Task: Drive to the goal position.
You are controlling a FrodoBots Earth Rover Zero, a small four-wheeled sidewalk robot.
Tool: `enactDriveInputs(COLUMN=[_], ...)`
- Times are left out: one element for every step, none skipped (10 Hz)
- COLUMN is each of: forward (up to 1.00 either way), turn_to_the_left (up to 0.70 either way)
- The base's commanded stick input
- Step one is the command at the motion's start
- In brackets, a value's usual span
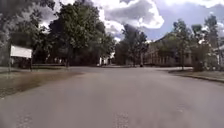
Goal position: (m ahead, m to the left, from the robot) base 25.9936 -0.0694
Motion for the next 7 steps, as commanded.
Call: enactDriveInputs(forward=[0.85,0.85,0.85,0.85,0.85,0.85,0.85], turn_to_the_left=[0.01,0.01,0.01,0.01,0.01,0.01,0.01])
